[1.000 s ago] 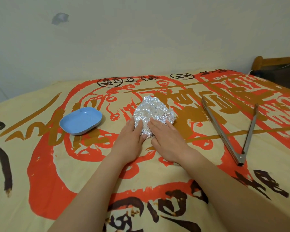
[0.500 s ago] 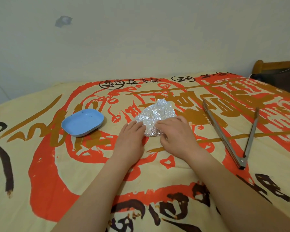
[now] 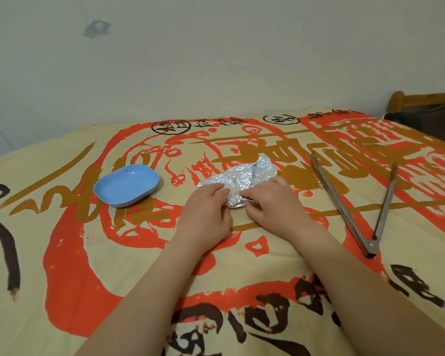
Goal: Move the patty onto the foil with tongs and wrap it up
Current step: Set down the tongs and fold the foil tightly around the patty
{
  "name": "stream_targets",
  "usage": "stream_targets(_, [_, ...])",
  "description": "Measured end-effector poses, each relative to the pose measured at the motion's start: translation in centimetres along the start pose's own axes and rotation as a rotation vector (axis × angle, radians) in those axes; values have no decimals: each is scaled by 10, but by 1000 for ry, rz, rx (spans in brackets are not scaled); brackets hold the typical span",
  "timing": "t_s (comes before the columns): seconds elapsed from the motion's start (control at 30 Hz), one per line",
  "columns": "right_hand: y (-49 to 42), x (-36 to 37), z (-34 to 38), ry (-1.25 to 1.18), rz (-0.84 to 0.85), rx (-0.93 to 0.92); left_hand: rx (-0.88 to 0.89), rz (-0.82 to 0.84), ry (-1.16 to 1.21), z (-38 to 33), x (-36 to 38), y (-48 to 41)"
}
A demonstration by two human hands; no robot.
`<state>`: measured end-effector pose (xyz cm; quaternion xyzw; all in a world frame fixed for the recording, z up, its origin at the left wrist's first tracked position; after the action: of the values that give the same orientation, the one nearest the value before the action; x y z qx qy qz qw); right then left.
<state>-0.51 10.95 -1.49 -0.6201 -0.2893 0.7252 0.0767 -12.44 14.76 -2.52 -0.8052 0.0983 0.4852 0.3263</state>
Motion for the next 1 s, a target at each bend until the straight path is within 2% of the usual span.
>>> stream_targets(0.1, [0,1,5,-64,-9,-1,38,30,15,-11,3,1])
stream_targets(0.27, [4,-3,7,-173,-85,6,-5,4,18,-6,0,1])
stream_targets(0.47, [5,-6,1,-276,-46,55,-126,-3,200,7,-5,-2])
stream_targets(0.6, [5,-8,-5,-246,-121,158,-182,-4,258,10,-5,-3])
stream_targets(0.8, [-2,-21,4,-9,-297,227,-274,-48,288,15,-5,-4])
stream_targets(1.0, [-3,-7,25,-83,-201,103,-339,-91,342,21,-3,-4])
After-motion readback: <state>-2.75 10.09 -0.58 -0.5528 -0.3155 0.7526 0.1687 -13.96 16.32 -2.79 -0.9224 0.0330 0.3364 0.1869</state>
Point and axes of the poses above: each hand's wrist, its own y-axis away from the middle knuckle, its own x-axis out of the palm, z = x × y, the point moved 8 cm from there along -y, towards the middle knuckle, and after that the axes turned 8 degrees about -x, right-handed, at the moved point
